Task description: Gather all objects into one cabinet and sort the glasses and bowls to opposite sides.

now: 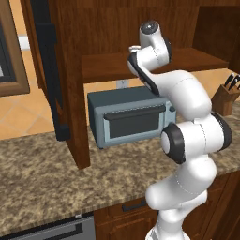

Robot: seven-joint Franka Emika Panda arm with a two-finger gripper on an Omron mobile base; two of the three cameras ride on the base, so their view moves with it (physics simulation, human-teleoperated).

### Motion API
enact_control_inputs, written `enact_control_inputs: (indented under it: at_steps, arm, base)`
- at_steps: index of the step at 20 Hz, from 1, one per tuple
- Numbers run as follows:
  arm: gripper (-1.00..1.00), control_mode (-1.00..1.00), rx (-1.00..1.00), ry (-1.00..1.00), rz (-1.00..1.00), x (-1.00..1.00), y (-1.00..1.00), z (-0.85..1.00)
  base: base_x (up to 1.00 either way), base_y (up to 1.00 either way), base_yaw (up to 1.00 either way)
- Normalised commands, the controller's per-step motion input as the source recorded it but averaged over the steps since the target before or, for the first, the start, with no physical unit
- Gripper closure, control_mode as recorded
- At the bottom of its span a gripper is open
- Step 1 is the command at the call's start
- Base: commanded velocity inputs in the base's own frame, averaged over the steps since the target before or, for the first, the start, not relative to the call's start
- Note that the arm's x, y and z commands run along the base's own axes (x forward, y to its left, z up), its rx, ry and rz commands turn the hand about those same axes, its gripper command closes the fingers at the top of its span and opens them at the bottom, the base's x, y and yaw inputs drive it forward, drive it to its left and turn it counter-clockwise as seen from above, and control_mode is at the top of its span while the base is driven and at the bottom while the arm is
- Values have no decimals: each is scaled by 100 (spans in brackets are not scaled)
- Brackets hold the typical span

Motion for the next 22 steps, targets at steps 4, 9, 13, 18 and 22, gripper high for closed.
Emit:
enact_control_inputs:
  at_steps: [4, 9, 13, 18, 22]
  arm:
    - [-100, -100, 5, 0, 0, 54, -1, 0]
    - [-100, -100, 1, 2, 0, 45, 0, -4]
    - [100, -100, 0, 0, -1, 37, 20, -13]
    - [100, -100, 0, 0, -4, 4, 3, -14]
    - [100, -100, 0, -4, -7, -12, 0, -6]
  base:
    - [0, 0, 0]
    - [0, 0, 0]
    - [0, 0, 0]
    - [0, 0, 0]
    - [0, 0, 0]
